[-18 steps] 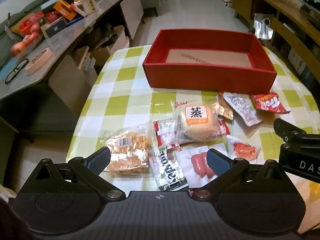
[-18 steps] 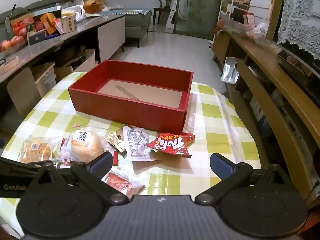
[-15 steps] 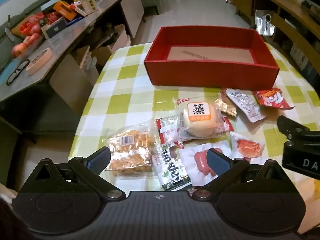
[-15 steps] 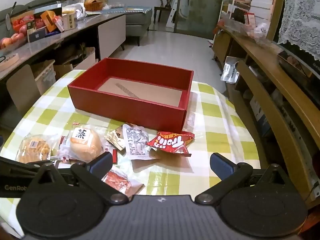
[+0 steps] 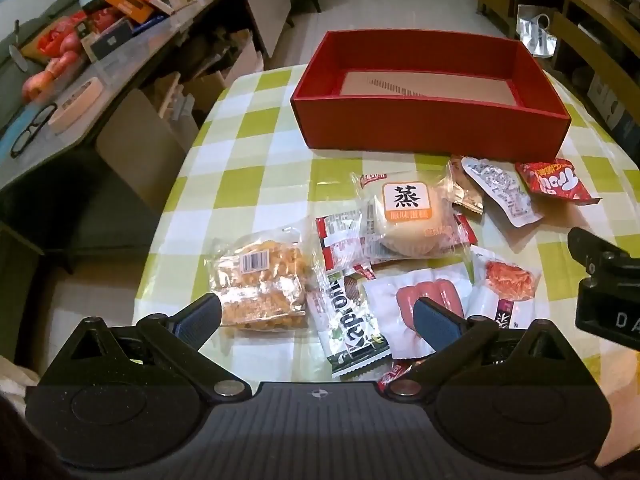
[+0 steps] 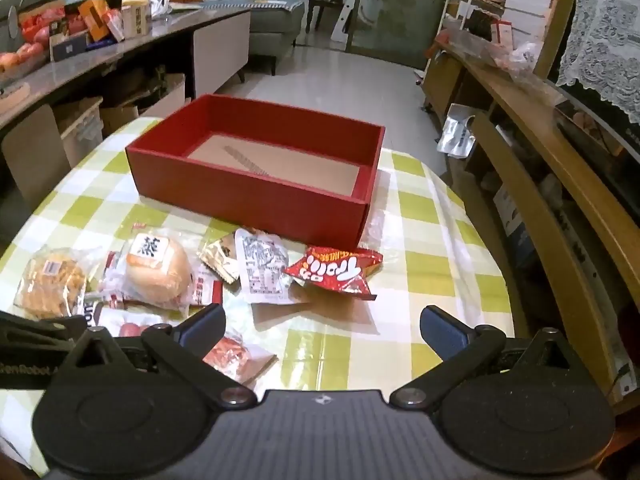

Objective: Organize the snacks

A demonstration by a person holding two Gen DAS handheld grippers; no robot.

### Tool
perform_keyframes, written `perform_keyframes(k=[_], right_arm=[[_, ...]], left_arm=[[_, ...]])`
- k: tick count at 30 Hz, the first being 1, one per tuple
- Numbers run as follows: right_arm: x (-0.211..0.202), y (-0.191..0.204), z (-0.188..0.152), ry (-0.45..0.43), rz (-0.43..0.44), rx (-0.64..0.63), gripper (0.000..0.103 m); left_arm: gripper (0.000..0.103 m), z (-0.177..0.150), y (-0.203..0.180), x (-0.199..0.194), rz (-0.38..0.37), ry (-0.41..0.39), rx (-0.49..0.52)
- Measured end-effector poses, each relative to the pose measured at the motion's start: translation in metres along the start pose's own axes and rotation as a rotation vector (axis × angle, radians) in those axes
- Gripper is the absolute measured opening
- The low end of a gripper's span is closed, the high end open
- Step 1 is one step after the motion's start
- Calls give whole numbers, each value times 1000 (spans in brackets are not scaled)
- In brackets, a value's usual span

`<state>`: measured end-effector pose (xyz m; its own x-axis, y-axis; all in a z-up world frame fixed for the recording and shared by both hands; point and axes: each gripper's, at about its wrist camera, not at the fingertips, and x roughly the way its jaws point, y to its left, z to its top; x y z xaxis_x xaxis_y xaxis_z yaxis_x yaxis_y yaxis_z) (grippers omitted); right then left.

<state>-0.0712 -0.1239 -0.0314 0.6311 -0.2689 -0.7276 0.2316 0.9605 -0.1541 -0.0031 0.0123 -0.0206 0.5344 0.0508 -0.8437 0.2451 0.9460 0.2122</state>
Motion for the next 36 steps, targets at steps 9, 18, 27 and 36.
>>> perform_keyframes(k=[9,18,27,36], right_arm=[[2,5,-2,26,9,-24,103],[4,9,-3,36,18,-41,103],[5,10,-3,43,24,-38,103],[6,10,-4,54,32,-35,103]], left_arm=[[103,6,-6,1,24,13,9],[103,7,-9,1,28,20,20],[103,8,-9,1,28,22,19],[103,9,-10,1,28,24,20]])
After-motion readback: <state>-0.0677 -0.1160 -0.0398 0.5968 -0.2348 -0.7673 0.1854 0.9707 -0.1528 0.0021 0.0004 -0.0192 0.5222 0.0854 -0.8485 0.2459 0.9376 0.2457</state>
